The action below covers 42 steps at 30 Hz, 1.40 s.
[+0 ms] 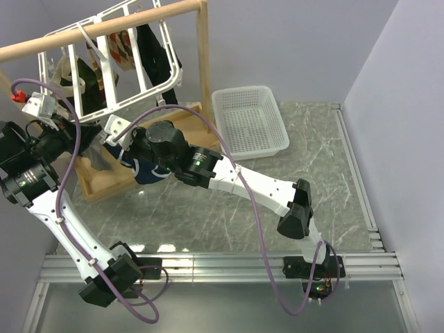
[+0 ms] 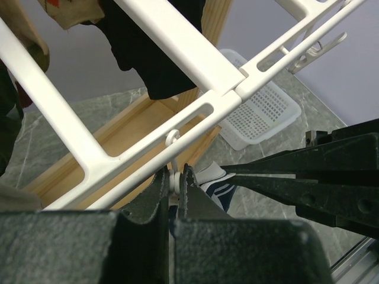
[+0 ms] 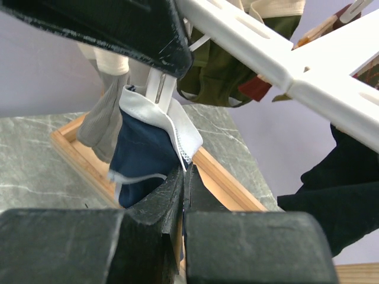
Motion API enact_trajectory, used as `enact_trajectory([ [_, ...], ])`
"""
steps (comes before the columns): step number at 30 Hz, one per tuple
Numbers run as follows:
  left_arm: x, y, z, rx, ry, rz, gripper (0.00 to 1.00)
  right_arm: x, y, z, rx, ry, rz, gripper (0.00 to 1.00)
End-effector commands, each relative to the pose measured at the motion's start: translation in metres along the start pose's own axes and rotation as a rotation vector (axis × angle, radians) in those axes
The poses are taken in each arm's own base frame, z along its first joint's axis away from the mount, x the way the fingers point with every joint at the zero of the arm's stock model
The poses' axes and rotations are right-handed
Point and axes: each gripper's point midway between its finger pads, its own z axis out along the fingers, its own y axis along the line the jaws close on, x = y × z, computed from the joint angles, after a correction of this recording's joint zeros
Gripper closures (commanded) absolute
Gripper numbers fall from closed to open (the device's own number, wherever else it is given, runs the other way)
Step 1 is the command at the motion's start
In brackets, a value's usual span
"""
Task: Clip the underwear to the hanger
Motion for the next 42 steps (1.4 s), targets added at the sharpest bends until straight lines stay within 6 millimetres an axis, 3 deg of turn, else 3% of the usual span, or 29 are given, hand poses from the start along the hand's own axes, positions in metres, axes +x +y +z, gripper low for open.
enact_trajectory([
  [1,0.019,-0.027,-0.002,0.106,0.044,-0.132,1.00,-0.055,-0.032,-0.020,0.079,-0.128,0.036,1.00],
  [23,0.010,-0.028,-0.003,0.079,0.029,-0.113,0.95,-0.074,-0.057,-0.031,0.154,-0.177,0.063,1.00],
  [42,-0.016,-0.029,-0.004,0.036,-0.021,-0.098,0.64,-0.099,-0.065,-0.043,0.173,-0.229,0.068,1.00],
])
